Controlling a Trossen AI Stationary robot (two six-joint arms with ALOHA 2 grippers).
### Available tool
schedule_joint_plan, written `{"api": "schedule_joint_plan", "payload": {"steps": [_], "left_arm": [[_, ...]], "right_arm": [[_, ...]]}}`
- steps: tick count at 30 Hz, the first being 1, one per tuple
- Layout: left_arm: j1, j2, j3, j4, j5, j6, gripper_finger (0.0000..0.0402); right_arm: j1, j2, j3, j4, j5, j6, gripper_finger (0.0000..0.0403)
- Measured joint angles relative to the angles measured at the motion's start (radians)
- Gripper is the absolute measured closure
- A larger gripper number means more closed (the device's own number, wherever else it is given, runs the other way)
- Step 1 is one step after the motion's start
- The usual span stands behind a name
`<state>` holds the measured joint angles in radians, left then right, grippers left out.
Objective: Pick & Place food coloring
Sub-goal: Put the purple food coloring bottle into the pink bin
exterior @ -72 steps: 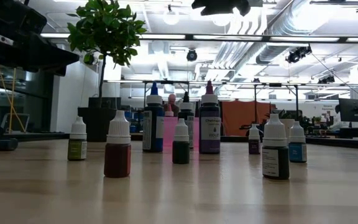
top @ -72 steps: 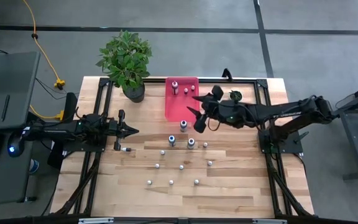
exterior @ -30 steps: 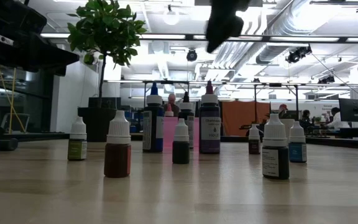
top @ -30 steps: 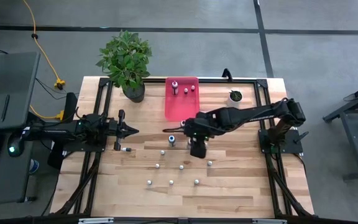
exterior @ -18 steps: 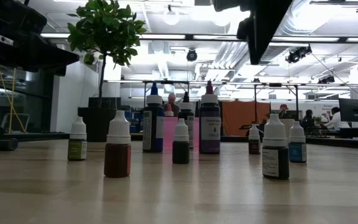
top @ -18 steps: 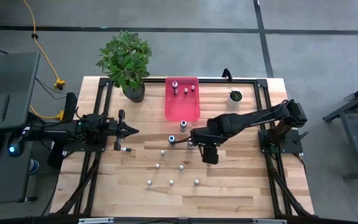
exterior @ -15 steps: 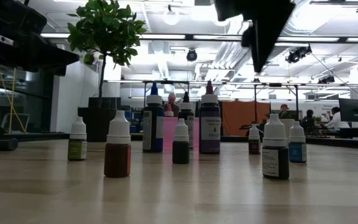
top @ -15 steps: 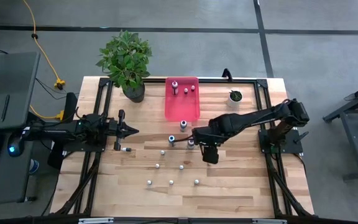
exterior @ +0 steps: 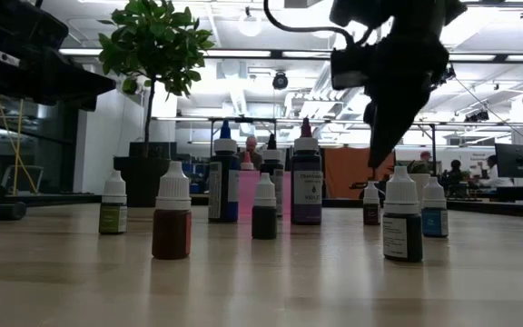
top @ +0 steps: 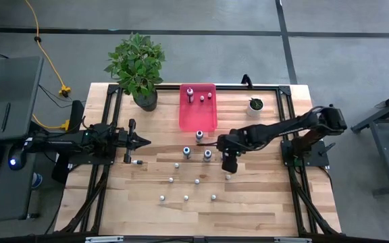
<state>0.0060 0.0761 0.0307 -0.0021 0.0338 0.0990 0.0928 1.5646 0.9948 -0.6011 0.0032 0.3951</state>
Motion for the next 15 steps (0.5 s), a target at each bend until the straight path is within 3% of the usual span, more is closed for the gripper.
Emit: {"api": "schedule_joint_plan", "payload": {"steps": [7,15], "left_arm": [[0.0,0.0,0.0,0.0,0.0,0.0,0.0401],[0.0,0.0,0.0,0.0,0.0,0.0,0.0401]], "right_arm": [[-0.017,0.0,-0.105,0.123,-0.002,0.014,0.0195],[-0.022,0.006,-0.13,0.162,0.013,-0.019,0.0195]]}}
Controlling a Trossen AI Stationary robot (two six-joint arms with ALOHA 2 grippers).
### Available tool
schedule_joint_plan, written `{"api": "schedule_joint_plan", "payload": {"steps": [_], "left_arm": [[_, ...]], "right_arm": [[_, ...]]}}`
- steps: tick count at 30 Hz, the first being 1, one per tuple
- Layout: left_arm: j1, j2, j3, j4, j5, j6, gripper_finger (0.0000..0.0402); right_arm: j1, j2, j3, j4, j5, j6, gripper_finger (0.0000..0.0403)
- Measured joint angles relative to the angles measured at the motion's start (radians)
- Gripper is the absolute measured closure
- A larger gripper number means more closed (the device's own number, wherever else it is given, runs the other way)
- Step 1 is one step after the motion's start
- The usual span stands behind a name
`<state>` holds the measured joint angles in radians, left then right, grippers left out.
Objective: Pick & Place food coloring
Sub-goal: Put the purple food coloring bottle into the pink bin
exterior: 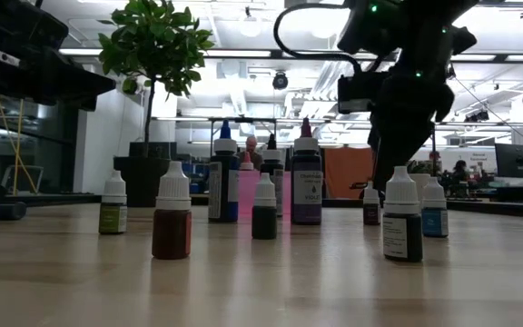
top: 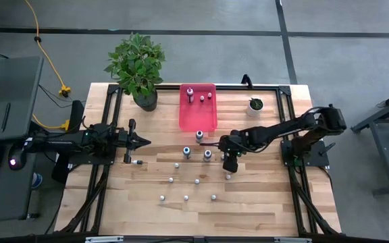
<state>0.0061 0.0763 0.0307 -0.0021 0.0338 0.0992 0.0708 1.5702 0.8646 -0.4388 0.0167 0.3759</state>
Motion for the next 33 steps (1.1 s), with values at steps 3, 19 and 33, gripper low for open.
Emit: {"api": "schedule_joint_plan", "payload": {"steps": [3,19,33], "left_arm": [[0.0,0.0,0.0,0.0,0.0,0.0,0.0401],[0.0,0.0,0.0,0.0,0.0,0.0,0.0401],[0.0,0.0,0.0,0.0,0.0,0.0,0.0401]], "right_arm": [[0.001,0.001,0.0,0.003,-0.004,-0.026,0.0195],[-0.001,0.028,0.0,0.043,-0.015,-0.068,0.0201],[-0.001,0.028,0.0,0.034,-0.016,-0.071,0.0332]]}}
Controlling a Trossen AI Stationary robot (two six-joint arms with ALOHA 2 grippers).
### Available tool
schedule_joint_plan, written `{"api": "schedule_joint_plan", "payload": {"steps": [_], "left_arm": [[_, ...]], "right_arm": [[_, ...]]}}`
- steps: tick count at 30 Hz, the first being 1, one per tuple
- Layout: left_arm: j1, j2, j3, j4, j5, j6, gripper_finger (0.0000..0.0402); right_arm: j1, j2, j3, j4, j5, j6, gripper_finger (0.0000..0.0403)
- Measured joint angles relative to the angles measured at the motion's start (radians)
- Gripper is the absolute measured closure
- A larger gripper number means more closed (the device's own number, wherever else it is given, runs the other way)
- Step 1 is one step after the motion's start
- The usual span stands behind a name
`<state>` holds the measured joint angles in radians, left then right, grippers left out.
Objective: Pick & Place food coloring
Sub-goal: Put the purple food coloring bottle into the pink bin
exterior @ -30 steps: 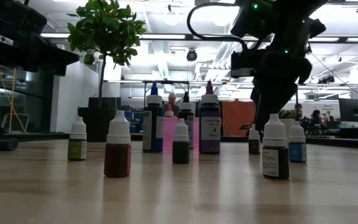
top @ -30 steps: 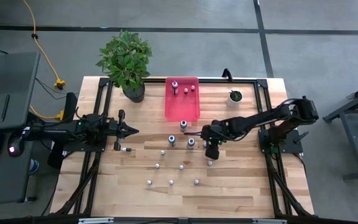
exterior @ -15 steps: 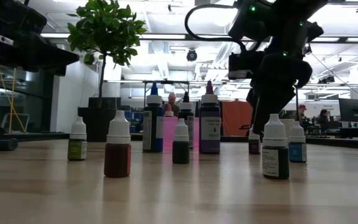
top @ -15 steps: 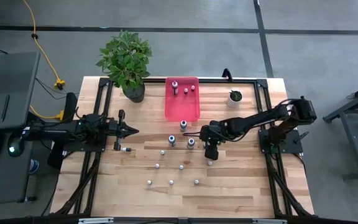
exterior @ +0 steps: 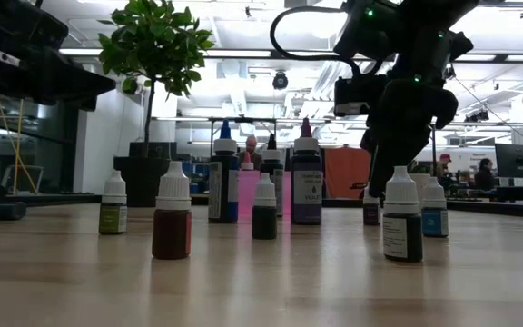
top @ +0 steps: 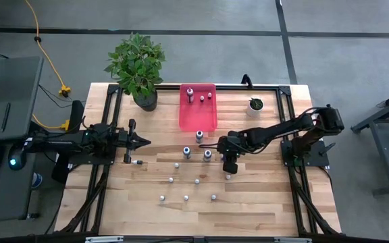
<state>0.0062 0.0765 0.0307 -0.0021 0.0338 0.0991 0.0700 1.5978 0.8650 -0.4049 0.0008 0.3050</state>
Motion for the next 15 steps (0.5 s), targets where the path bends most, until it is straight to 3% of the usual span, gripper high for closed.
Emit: {"api": "schedule_joint_plan", "payload": {"steps": [5,15], "left_arm": [[0.0,0.0,0.0,0.0,0.0,0.0,0.0401],[0.0,0.0,0.0,0.0,0.0,0.0,0.0401]], "right_arm": [[0.0,0.0,0.001,0.001,-0.002,0.0,0.0368],[0.0,0.0,0.001,0.001,-0.004,0.006,0.0368]]}}
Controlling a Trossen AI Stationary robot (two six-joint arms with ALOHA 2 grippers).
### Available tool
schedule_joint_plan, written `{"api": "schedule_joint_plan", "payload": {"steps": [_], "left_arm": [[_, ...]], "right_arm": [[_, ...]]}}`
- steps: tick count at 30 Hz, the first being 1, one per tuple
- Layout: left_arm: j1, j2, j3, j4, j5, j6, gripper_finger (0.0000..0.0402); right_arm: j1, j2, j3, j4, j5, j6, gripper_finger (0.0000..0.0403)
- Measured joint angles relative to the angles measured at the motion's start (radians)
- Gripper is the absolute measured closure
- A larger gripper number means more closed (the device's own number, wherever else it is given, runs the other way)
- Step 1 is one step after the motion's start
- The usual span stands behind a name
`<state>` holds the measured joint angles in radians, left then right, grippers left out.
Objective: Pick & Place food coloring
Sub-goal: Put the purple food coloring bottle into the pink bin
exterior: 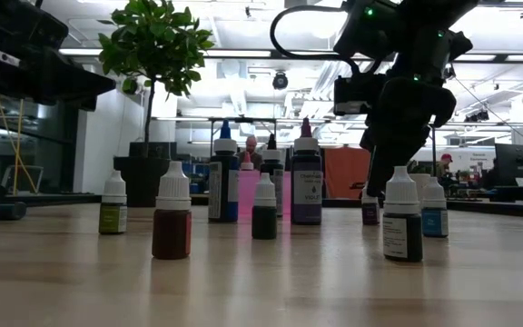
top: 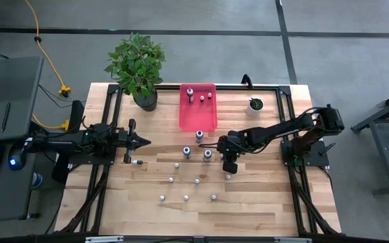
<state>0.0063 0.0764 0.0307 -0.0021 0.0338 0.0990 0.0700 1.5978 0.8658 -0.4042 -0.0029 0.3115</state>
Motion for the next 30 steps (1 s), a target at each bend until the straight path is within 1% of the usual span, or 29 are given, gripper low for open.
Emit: {"api": "schedule_joint_plan", "payload": {"steps": [7,12,17,21,25,30], "left_arm": [[0.0,0.0,0.0,0.0,0.0,0.0,0.0401],[0.0,0.0,0.0,0.0,0.0,0.0,0.0401],[0.0,0.0,0.0,0.0,0.0,0.0,0.0401],[0.0,0.0,0.0,0.0,0.0,0.0,0.0401],[0.0,0.0,0.0,0.0,0.0,0.0,0.0401],[0.0,0.0,0.0,0.0,0.0,0.0,0.0401]], "right_arm": [[0.0,-0.003,0.028,-0.035,-0.002,0.002,0.0368],[0.0,-0.035,0.097,-0.114,0.043,0.002,0.0368],[-0.004,-0.073,0.22,-0.243,0.131,-0.009,0.0368],[-0.013,-0.075,0.361,-0.343,0.197,-0.045,0.0368],[-0.028,-0.066,0.492,-0.376,0.248,-0.058,0.0368],[-0.067,-0.066,0.585,-0.382,0.307,-0.016,0.0368]]}}
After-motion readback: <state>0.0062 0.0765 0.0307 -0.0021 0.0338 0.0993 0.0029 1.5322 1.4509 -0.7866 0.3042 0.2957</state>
